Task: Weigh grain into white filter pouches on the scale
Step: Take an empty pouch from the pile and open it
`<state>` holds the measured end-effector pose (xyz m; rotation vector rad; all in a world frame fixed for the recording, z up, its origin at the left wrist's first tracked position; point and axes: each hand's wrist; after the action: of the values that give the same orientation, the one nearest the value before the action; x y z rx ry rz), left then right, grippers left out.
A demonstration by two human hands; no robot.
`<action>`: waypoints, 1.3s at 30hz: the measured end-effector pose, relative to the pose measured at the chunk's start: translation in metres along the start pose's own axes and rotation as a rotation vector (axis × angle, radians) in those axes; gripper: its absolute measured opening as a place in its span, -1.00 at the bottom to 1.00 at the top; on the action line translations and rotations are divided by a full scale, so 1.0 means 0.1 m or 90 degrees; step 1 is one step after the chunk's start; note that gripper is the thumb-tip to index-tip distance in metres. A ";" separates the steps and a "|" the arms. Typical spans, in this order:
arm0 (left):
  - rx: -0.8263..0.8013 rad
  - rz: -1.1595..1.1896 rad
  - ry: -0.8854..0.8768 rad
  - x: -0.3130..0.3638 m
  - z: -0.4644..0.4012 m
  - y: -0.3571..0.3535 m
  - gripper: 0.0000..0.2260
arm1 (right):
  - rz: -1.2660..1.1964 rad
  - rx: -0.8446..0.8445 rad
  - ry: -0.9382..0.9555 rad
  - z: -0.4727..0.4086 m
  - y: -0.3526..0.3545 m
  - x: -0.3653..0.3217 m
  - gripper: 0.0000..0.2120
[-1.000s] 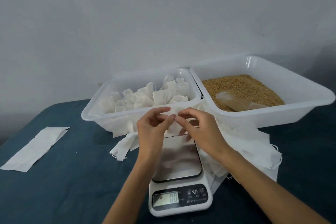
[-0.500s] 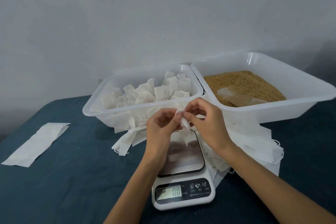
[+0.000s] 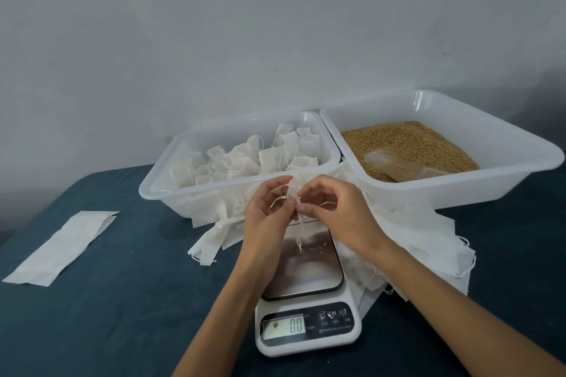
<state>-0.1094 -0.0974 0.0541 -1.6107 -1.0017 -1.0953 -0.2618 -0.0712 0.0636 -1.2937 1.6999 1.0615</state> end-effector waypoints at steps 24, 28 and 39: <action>-0.045 -0.017 -0.002 0.07 0.03 0.01 -0.48 | 0.085 0.010 0.067 0.00 0.04 0.01 -0.82; -0.015 0.009 0.006 0.12 0.02 0.03 -0.51 | 0.218 -0.001 0.137 -0.02 0.12 0.01 -0.77; 0.052 0.034 -0.021 0.16 0.01 0.03 -0.67 | -0.058 0.084 -0.023 -0.06 0.13 -0.08 -0.84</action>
<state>-0.1024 -0.0952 0.0685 -1.5842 -1.0072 -0.9826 -0.2736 -0.0715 0.0750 -1.2488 1.6388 0.8998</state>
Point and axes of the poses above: each hand's wrist, its own z-axis away from the middle knuckle, its own y-axis out of the back of the hand, x = y × z
